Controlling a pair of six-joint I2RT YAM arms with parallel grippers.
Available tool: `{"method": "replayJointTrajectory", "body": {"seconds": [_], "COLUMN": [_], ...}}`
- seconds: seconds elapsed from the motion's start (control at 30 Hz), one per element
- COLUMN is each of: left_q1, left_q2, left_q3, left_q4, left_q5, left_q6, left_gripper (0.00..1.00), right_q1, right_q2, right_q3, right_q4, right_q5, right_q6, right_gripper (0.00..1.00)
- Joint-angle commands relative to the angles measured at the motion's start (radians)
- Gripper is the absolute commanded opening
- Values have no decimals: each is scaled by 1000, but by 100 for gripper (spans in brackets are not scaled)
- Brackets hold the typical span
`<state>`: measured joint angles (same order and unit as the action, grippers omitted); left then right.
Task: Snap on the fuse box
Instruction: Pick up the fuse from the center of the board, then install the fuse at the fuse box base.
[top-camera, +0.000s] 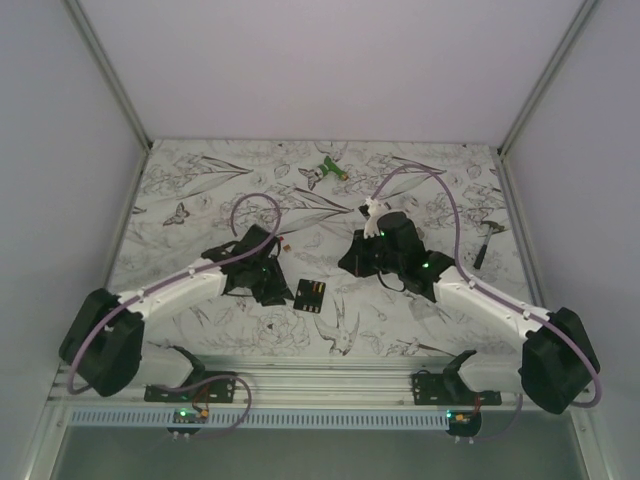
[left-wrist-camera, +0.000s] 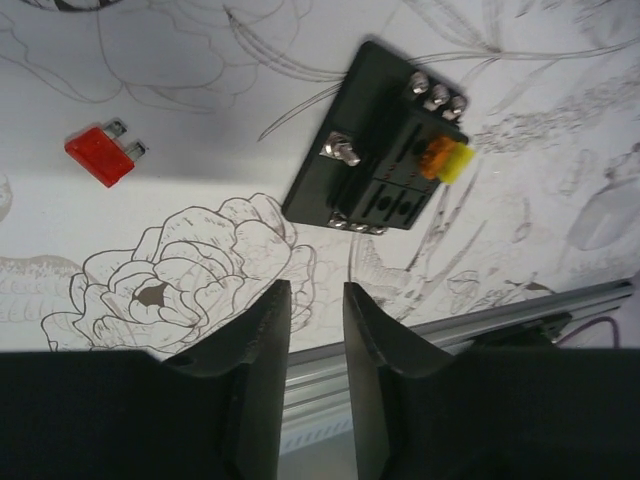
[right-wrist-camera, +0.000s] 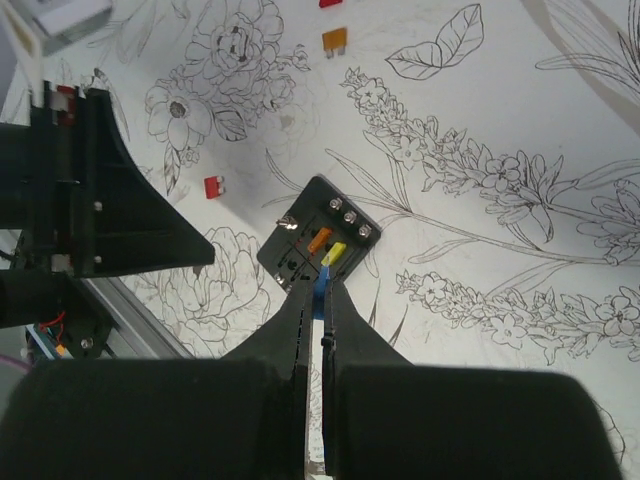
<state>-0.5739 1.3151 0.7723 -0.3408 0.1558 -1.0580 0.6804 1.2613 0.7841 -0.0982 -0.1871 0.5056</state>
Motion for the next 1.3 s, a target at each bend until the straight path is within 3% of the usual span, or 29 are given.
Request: {"method": "replayJointTrajectory", "body": {"seconds": [0.0, 0.3, 0.97, 1.27], "left_q1": [-21, -69, -178, -148], "left_q2": [77, 222, 506, 320], "left_q3": [-9, 37, 266, 177], "left_q4": [-30, -22, 103, 107], "left_q5": [51, 7, 22, -20], "left_q6": [39, 39, 33, 67], "left_gripper": [27, 15, 15, 26], "right_q1": [-17, -19, -22, -17], "right_q2": [10, 25, 81, 190], "right_q3": [43, 54, 119, 219], "right_q4": [-96, -114, -254, -324], "right_q5": [-37, -44, -43, -81], "right_q6": [-10, -31, -87, -134], "right_gripper": [0, 0, 0, 0]}}
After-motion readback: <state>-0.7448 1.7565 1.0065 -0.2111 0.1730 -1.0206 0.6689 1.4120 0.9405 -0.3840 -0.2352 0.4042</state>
